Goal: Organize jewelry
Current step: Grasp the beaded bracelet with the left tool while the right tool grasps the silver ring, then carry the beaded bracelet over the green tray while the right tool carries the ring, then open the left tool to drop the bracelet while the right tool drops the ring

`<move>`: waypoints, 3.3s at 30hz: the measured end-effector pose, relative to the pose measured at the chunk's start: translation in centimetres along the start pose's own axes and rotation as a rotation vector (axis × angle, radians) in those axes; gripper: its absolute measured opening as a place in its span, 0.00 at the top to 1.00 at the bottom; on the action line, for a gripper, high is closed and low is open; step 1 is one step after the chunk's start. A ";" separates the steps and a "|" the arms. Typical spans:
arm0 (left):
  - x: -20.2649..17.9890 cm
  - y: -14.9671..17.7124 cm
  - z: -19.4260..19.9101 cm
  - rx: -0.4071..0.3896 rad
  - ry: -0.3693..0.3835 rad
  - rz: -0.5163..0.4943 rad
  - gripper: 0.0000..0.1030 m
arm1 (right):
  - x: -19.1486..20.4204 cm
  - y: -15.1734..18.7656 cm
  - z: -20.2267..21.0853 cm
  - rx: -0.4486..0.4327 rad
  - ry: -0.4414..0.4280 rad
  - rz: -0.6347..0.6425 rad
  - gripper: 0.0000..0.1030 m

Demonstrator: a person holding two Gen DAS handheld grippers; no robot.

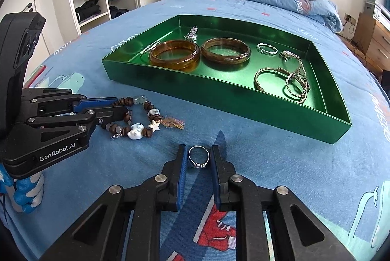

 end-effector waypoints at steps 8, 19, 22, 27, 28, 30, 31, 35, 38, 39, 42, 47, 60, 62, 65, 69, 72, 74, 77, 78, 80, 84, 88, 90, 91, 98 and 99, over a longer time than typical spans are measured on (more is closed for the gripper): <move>-0.2 -0.2 0.6 -0.003 0.019 0.011 0.92 | 0.2 0.0 0.5 -0.017 -0.002 0.001 0.83; -0.6 -1.8 4.8 -0.080 0.057 0.011 0.92 | 0.1 -0.7 3.8 -0.100 -0.022 -0.043 0.83; -0.5 -2.5 5.7 -0.097 0.059 0.013 0.92 | -0.1 -0.9 4.8 -0.122 -0.012 -0.047 0.83; -0.5 -4.1 7.1 -0.130 0.070 0.014 0.92 | -0.8 -1.6 6.5 -0.168 0.001 -0.062 0.83; -0.6 -4.6 7.5 -0.140 0.074 0.011 0.92 | -1.0 -1.9 6.8 -0.176 0.001 -0.064 0.83; -0.8 -5.7 8.0 -0.160 0.087 0.008 0.92 | -1.4 -2.6 7.2 -0.193 0.014 -0.061 0.83; -0.9 -6.4 8.3 -0.169 0.097 0.012 0.92 | -1.7 -3.0 7.4 -0.202 0.020 -0.061 0.83; -2.0 -9.6 8.8 -0.213 0.141 0.010 0.92 | -3.1 -5.2 7.6 -0.236 0.042 -0.080 0.83; -3.0 -12.0 7.9 -0.229 0.162 0.014 0.92 | -4.3 -6.8 6.9 -0.245 0.048 -0.106 0.83; -3.2 -12.6 7.2 -0.224 0.164 0.019 0.92 | -4.8 -7.2 6.6 -0.243 0.046 -0.118 0.83; -3.6 -13.6 4.3 -0.180 0.159 0.025 0.92 | -6.6 -8.2 5.1 -0.223 0.038 -0.150 0.83; -4.5 -12.3 -1.1 -0.068 0.128 0.000 0.92 | -7.8 -8.4 1.5 -0.141 0.016 -0.165 0.83; -4.8 -10.2 -5.0 0.021 0.127 -0.002 0.88 | -8.3 -7.4 -3.0 0.027 0.058 -0.123 0.82; -4.7 -9.9 -5.2 0.033 0.124 0.004 0.88 | -8.1 -7.4 -2.9 0.034 0.065 -0.111 0.82; -4.5 -9.5 -5.0 0.030 0.121 0.011 0.88 | -8.0 -7.2 -2.7 0.041 0.065 -0.110 0.82; -4.3 -9.5 -4.9 0.045 0.127 0.027 0.88 | -8.1 -7.3 -2.6 0.049 0.069 -0.125 0.74; -4.2 -9.5 -4.7 0.052 0.120 0.033 0.87 | -7.9 -7.3 -2.1 0.043 0.067 -0.132 0.68; -4.0 -9.5 -4.3 0.043 0.121 0.041 0.86 | -7.9 -7.3 -1.3 0.028 0.072 -0.140 0.66; -3.8 -9.7 -3.0 0.005 0.110 0.041 0.71 | -7.7 -7.2 0.3 -0.010 0.072 -0.164 0.61; -3.8 -9.7 -2.4 -0.012 0.106 0.039 0.68 | -7.6 -7.2 0.9 -0.022 0.076 -0.170 0.57; -3.6 -9.7 -1.5 -0.028 0.107 0.048 0.65 | -7.3 -7.1 2.1 -0.051 0.081 -0.184 0.54; -3.2 -9.3 0.6 -0.053 0.096 0.049 0.63 | -6.6 -6.8 4.2 -0.079 0.093 -0.214 0.48; -2.3 -8.3 3.4 -0.083 0.077 0.062 0.57 | -5.8 -6.4 6.4 -0.109 0.097 -0.237 0.47; -1.8 -7.7 5.1 -0.097 0.061 0.071 0.55 | -5.2 -6.0 7.6 -0.129 0.091 -0.245 0.45; -1.5 -7.3 6.0 -0.107 0.057 0.077 0.53 | -4.8 -5.8 8.1 -0.137 0.089 -0.249 0.44; -0.4 -4.5 12.0 -0.187 -0.037 0.093 0.49 | -1.1 -4.3 11.4 -0.167 0.079 -0.222 0.41; -0.2 -4.1 12.7 -0.192 -0.035 0.105 0.49 | -0.5 -4.1 11.9 -0.171 0.074 -0.216 0.41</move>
Point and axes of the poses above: each gripper's, at about its wrist camera, not at the fingertips, and z roughly against the way its jaws point, x to its left, y to its underside, the point moved 2 cm from there along -z, roughly the way its jaws point, and after that the axes turned 3 degrees about -y, right-handed, at the moved point
